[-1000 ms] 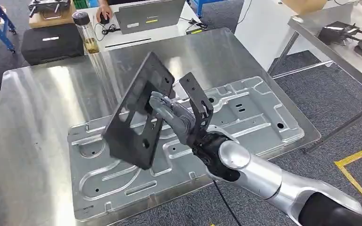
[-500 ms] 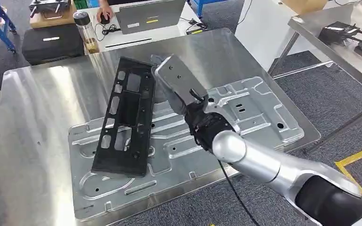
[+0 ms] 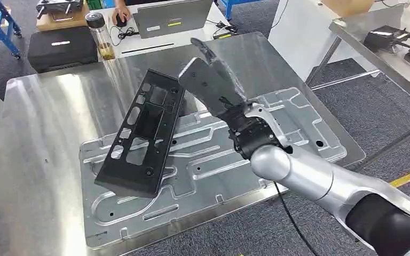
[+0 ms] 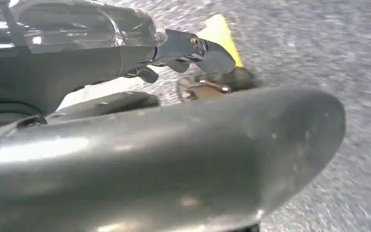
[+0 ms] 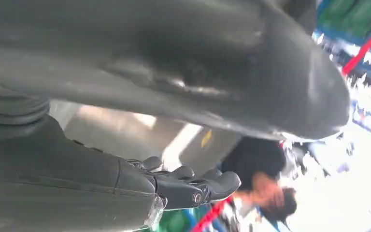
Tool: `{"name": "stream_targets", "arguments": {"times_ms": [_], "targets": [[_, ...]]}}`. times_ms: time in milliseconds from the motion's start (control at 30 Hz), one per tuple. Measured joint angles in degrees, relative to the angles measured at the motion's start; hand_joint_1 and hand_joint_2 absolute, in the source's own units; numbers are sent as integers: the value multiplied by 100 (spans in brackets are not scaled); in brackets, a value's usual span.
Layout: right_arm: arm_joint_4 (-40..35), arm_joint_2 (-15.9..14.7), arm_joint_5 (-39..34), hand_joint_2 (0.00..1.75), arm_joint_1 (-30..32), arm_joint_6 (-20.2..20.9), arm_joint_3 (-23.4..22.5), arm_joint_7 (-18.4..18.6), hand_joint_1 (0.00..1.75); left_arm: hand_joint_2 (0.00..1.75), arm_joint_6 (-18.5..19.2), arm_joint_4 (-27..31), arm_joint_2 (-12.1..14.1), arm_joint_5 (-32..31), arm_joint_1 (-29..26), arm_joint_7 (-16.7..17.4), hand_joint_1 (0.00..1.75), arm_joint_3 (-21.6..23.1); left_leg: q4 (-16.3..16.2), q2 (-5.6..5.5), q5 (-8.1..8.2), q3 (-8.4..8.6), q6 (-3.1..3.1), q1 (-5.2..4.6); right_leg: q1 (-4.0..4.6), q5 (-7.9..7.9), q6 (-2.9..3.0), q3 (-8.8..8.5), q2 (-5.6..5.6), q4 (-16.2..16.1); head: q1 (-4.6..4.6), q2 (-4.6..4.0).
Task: Take the parts from the cabinet and place them on the table.
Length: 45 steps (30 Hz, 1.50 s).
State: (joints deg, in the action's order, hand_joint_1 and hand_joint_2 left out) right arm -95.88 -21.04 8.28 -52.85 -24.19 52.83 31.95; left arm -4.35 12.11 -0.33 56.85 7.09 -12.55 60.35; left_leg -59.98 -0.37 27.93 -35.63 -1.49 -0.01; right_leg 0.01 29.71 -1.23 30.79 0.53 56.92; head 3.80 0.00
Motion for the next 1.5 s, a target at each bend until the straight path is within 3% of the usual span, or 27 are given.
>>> {"name": "stream_targets", "arguments": {"times_ms": [100,233,367,433,500,533,567,600,633,700,733,833,900,933,967,1000,1033,1067,1100,1133,1200,1233,1267,1333,1400,1433,1500], "targets": [[-263,-235,320,0,302,-57,-307,-24,0,0,-66,-4,17,100,-25,295,0,-46,-6,-41,1,0,-2,-3,-1,3,-6,-9,24,-5,4,0],[-635,-462,374,0,799,-138,-733,-133,0,0,-125,-9,39,142,-54,442,0,-85,-22,-56,17,-5,-29,-30,-36,6,-70,-19,33,-23,0,0],[-877,-571,451,0,1108,-28,-993,-232,0,0,-131,-15,59,166,-51,457,0,-133,30,-45,-31,12,-117,-38,-51,-22,-143,-35,30,-33,-28,0],[-986,-604,519,0,1299,59,-1076,-315,0,0,-131,-15,68,173,-47,457,0,-162,100,-25,-80,54,-164,-2,-56,270,-166,63,-9,250,11,0],[-1058,-626,551,0,1461,94,-1117,-354,0,0,-131,-15,68,175,-49,457,0,-173,101,-26,-84,55,-173,-7,-61,736,-186,425,-18,1133,61,0],[-1076,-628,554,0,1542,107,-1135,-367,0,0,-131,-15,70,175,-51,457,0,-173,100,-26,-85,51,-173,-10,-60,868,-195,593,-23,1507,59,0],[-1089,-628,553,0,1608,111,-1148,-367,0,0,-131,-17,77,175,-53,457,0,-173,98,-26,-85,52,-173,-12,-62,870,-196,671,-24,1687,74,0],[-1106,-628,553,0,1647,113,-1154,-369,0,0,-131,-17,79,175,-53,457,0,-175,98,-26,-87,53,-170,-13,-62,737,-189,644,-24,1625,87,0],[-1124,-628,556,0,1664,116,-1165,-372,0,0,-131,-17,81,177,-52,457,0,-175,94,-25,-95,52,-157,-13,-61,486,-172,503,-24,1318,103,0],[-1172,-628,560,0,1669,118,-1209,-378,0,0,-131,-15,81,175,-47,457,0,-175,93,-24,-112,58,-127,-15,-56,7,-113,24,-24,331,151,0],[-1192,-628,562,0,1670,118,-1222,-380,0,0,-131,-15,79,175,-44,457,0,-175,91,-22,-127,40,-96,-34,-33,23,-78,-125,-34,49,166,0],[-1240,-630,562,0,1676,118,-1242,-382,0,0,-131,-15,79,175,-51,457,0,-175,98,5,-210,-6,32,-11,4,-24,-4,-79,-46,2,149,0],[-1251,-628,564,0,1676,120,-1246,-382,0,0,-131,-17,90,175,-49,457,0,-175,68,17,-174,-35,94,4,-45,-145,102,-66,-4,-105,151,0],[-1251,-626,562,0,1685,122,-1246,-382,0,0,-131,-17,90,175,-49,457,0,-175,-62,36,49,-89,142,-3,-38,-197,134,-41,-3,-136,122,0],[-1257,-626,564,0,1685,124,-1248,-382,0,0,-131,-17,90,177,-47,457,0,-175,-383,33,352,-193,173,15,-45,-234,184,7,3,-138,59,0],[-1266,-626,562,0,1693,127,-1248,-382,0,0,-131,-17,90,177,-47,457,0,-175,-867,32,683,-337,212,41,-44,-283,177,70,4,-137,-13,0],[-1264,-628,562,0,1696,133,-1248,-382,0,0,-131,-17,90,177,-49,460,0,-175,-1237,33,876,-438,239,57,-44,-323,175,126,7,-133,-42,0],[-1266,-628,560,0,1701,148,-1244,-393,0,0,-129,-17,90,175,-49,464,0,-175,-1466,33,941,-469,263,67,-46,-363,166,190,9,-123,-46,0],[-1266,-628,560,0,1714,177,-1238,-409,0,0,-125,-17,90,175,-48,475,0,-175,-1456,35,862,-386,285,80,-52,-402,149,260,10,-104,-57,0],[-1268,-626,560,0,1732,225,-1233,-428,0,0,-118,-17,90,175,-48,477,0,-175,-1237,37,697,-197,298,97,-58,-430,127,327,10,-79,-66,0],[-1319,-623,560,0,1782,347,-1229,-446,0,0,-105,-17,92,181,-40,495,0,-175,-367,49,356,429,315,123,-78,-474,73,437,10,-6,-79,0],[-1353,-623,560,0,1801,407,-1229,-457,0,0,-94,-15,90,195,-27,503,0,-175,97,47,467,693,316,131,-75,-491,43,488,15,39,-90,0],[-1378,-623,567,0,1805,448,-1229,-477,0,0,-76,-15,90,203,-19,512,0,-177,179,15,455,757,257,100,-61,-514,-1,527,18,66,-94,0],[-1391,-612,569,0,1830,535,-1213,-498,0,0,-59,-17,94,210,-23,541,0,-177,146,13,421,665,201,85,-73,-606,-75,523,15,50,-72,0],[-1388,-612,567,0,1883,590,-1198,-503,0,0,-57,-17,98,214,-31,549,0,-177,171,9,316,621,76,79,-105,-661,-152,550,13,14,-59,0],[-1388,-610,564,0,1892,610,-1196,-507,0,0,-55,-17,101,214,-18,551,0,-177,170,23,259,562,19,84,-112,-466,-178,608,1,102,-77,0],[-1386,-615,562,0,1894,642,-1196,-531,0,0,-51,-15,105,219,-14,554,0,-177,168,21,143,413,-39,61,-106,179,-197,795,-7,762,8,0]]}}
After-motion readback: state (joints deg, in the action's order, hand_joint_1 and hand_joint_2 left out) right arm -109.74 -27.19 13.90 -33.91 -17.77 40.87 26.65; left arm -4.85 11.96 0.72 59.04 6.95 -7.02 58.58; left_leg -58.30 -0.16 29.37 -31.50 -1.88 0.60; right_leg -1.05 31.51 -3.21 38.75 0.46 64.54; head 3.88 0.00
